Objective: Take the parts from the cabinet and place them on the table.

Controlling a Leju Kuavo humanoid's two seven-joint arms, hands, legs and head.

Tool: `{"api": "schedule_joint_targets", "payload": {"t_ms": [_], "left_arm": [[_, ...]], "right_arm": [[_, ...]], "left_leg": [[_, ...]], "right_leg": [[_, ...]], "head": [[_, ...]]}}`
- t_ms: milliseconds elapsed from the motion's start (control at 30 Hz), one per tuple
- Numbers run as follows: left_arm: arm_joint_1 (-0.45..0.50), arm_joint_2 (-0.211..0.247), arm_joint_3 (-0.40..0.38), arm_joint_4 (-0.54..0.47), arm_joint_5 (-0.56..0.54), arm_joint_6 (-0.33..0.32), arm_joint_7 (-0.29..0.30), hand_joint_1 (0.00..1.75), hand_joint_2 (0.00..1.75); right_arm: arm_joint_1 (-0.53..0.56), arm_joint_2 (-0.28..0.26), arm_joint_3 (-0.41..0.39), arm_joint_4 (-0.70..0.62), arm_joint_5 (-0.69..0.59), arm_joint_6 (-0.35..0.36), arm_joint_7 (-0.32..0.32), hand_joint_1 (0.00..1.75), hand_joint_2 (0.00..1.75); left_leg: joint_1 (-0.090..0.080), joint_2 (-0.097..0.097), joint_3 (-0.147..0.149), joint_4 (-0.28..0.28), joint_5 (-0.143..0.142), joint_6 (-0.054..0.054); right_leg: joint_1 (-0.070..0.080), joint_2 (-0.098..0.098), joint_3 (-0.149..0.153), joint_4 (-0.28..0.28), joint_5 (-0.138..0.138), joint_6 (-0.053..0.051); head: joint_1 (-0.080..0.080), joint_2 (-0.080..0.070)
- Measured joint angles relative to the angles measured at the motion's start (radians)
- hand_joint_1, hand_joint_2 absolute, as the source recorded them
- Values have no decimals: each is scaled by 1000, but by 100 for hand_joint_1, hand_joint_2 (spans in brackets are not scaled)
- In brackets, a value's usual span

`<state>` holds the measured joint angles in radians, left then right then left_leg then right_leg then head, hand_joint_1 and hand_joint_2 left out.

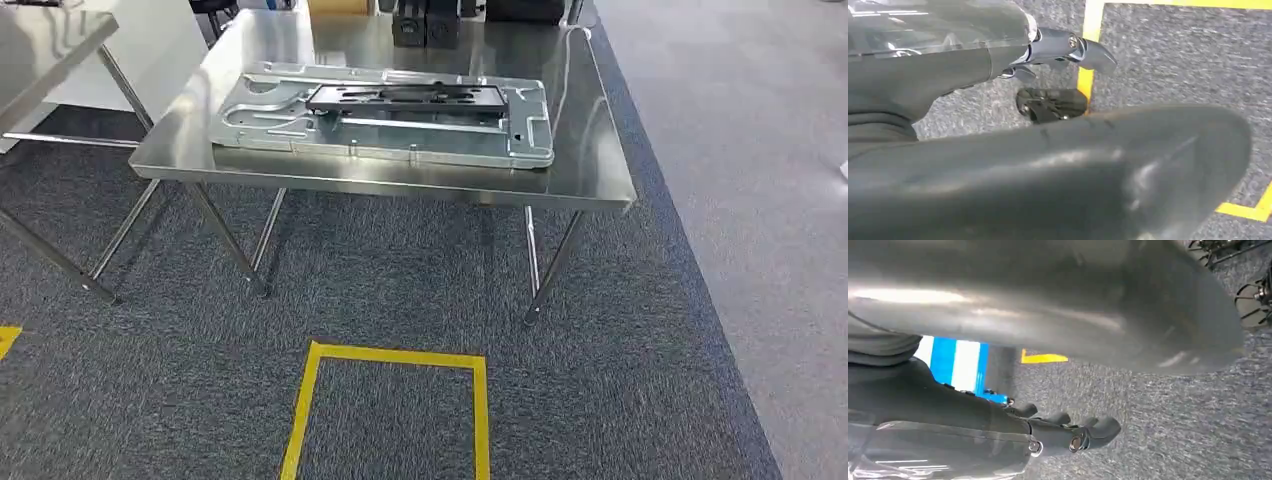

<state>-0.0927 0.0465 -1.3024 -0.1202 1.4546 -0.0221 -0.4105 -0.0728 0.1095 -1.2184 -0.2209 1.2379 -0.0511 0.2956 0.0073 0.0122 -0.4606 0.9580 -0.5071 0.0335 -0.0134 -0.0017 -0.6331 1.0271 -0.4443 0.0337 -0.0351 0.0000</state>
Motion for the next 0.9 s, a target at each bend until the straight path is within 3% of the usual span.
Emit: {"api": "schedule_joint_targets", "payload": {"t_ms": [33, 67, 100, 133, 167, 200, 233, 267, 300, 333, 367, 433, 467, 500, 533, 567, 600, 633, 667, 700, 733, 767, 800, 833, 867, 900], "left_arm": [[-1, 0, -1, 0, 0, 0, 0, 0, 0], [-1, 0, -2, 0, 0, 1, 0, 0, 0], [1, 1, -3, 0, 0, 2, 1, 0, 0], [0, 2, -5, 0, 0, 2, 2, 0, 0], [0, 2, -8, 0, 0, 2, 2, 0, 0], [0, 2, -10, 0, 0, 2, 2, 0, 0], [0, 2, -11, 0, 0, 2, 2, 0, 0], [0, 2, -13, 0, 0, 2, 2, 0, 0], [-1, 0, -14, 0, 0, 1, 1, 0, 0], [-1, -1, -15, -1, 0, 1, 0, 0, 0], [-1, -1, -16, -1, 0, 1, -1, 0, 0], [-2, -1, -16, -1, 0, 1, 0, 0, 0], [1, 1, -17, -1, 0, 1, 1, 0, 0], [1, 2, -17, -1, 0, 1, 2, 0, 0], [1, 2, -18, -1, 0, 2, 3, 0, 0], [1, 1, -18, -1, 0, 3, 4, 0, 0], [0, 1, -18, -1, 0, 4, 4, 0, 0], [-1, 2, -18, -1, 0, 5, 4, 0, 0], [-1, 1, -18, -1, 0, 5, 4, 0, 0], [-1, 2, -18, -1, 0, 5, 4, 0, 0], [-1, 2, -18, -1, 0, 7, 4, 0, 0], [-3, 2, -18, -1, 0, 8, 4, 0, 0], [-6, 2, -18, -1, 0, 8, 4, 0, 0], [-10, 2, -18, -1, 0, 8, 4, 0, 0], [-12, 2, -18, -1, 0, 8, 4, 0, 0], [-12, 2, -18, -1, 0, 8, 4, 0, 0]], "right_arm": [[0, 0, -2, 0, 0, 0, 0, 0, 0], [0, 0, -3, 0, -1, 0, -1, 0, 0], [0, 0, -4, 1, -3, 0, -2, 0, 0], [0, 0, -4, 1, -3, -1, -3, 0, 0], [0, 0, -4, 2, -3, -3, -6, 0, 0], [0, 0, -4, 2, -3, -5, -9, 0, 0], [0, 0, -4, 2, -3, -7, -10, 0, 0], [-1, 0, -4, 2, -3, -10, -10, 0, 0], [-4, 0, -4, 2, -3, -12, -10, 0, 0], [-6, -2, -4, 2, -2, -15, -10, 0, 0], [-7, -2, -4, 2, 0, -15, -10, 0, 0], [-7, -1, -4, 2, 1, -15, -11, 0, 0], [-3, 1, -4, 5, 1, -15, -10, 0, 0], [-6, 3, -4, 6, 0, -16, -9, 0, 0], [-8, 2, -4, 6, 1, -19, -8, 0, 0], [-7, 3, -4, 6, 1, -20, -7, 0, 0], [-7, 3, -4, 6, 1, -20, -7, 0, 0], [-6, 3, -4, 6, 0, -20, -6, 0, 0], [-6, 3, -4, 6, 1, -20, -6, 0, 0], [-6, 3, -4, 7, 0, -20, -6, 0, 0], [-6, 3, -4, 8, 1, -20, -5, 0, 0], [-6, 4, -4, 8, 1, -20, -5, 0, 0], [-9, 4, -4, 8, 1, -20, -4, 0, 0], [-9, 4, -4, 8, 0, -20, -3, 0, 0], [-8, 5, -4, 8, 1, -21, -3, 0, 0], [-8, 5, -4, 8, 0, -22, -3, 0, 0]], "left_leg": [[-1, 1, -12, 0, 9, 9], [-3, 2, -28, 1, 22, 11], [-5, 2, -44, 2, 34, 12], [-8, 3, -59, 4, 47, 12], [-10, 3, -78, 9, 58, 10], [-11, 3, -97, 14, 68, 9], [-12, 3, -115, 21, 77, 7], [-14, 2, -131, 27, 85, 6], [-13, 2, -141, 35, 93, 3], [-19, 2, -150, 43, 98, -3], [-17, 4, -154, 43, 108, -8], [-14, 6, -159, 39, 128, -19], [-19, 3, -164, 40, 133, -25], [-13, -4, -178, 63, 84, -30], [-9, -5, -191, 110, 17, -35], [-5, -5, -207, 178, -46, -41], [-2, -5, -220, 251, -95, -46], [1, -5, -227, 323, -114, -51], [4, -5, -222, 360, -92, -54], [6, -5, -198, 356, -45, -56], [8, -5, -159, 315, -2, -57], [10, -5, -98, 237, 20, -58], [12, -6, -26, 145, 3, -57], [8, -8, 47, 37, -37, -54], [6, -11, 57, 0, -61, -42], [3, -11, 48, 8, -56, -36]], "right_leg": [[-1, 1, -13, 50, -62, 4], [-1, 1, -32, 133, -132, 8], [-1, 1, -47, 213, -176, 10], [-1, 0, -54, 269, -184, 11], [0, 1, -43, 289, -160, 10], [0, 1, -15, 270, -119, 7], [1, 1, 33, 214, -77, 2], [3, 1, 93, 133, -57, -5], [7, 0, 171, 30, -77, -15], [15, -1, 226, -65, -105, -23], [15, 0, 233, -84, -117, -25], [19, 1, 218, -78, -104, -36], [8, -2, 209, -86, -88, -44], [7, -7, 194, -85, -74, -53], [7, -8, 179, -85, -62, -60], [8, -8, 164, -85, -50, -59], [9, -9, 148, -84, -38, -59], [9, -10, 128, -80, -24, -57], [8, -10, 108, -74, -12, -55], [7, -9, 86, -65, -2, -52], [5, -9, 65, -55, 6, -48], [3, -9, 45, -44, 13, -43], [3, -8, 33, -32, 19, -37], [8, -7, 23, -19, 22, -32], [8, -9, 17, -15, 31, -24], [7, -10, 16, -17, 42, -18]], "head": [[0, 0], [0, 0], [0, 0], [0, 0], [0, 0], [0, 0], [0, 0], [0, 0], [0, 0], [0, 0], [0, 0], [0, 0], [0, 0], [0, 0], [0, 0], [0, 0], [0, 0], [0, 0], [0, 0], [0, 0], [0, 0], [0, 0], [0, 0], [0, 0], [0, 0], [0, 0]]}}
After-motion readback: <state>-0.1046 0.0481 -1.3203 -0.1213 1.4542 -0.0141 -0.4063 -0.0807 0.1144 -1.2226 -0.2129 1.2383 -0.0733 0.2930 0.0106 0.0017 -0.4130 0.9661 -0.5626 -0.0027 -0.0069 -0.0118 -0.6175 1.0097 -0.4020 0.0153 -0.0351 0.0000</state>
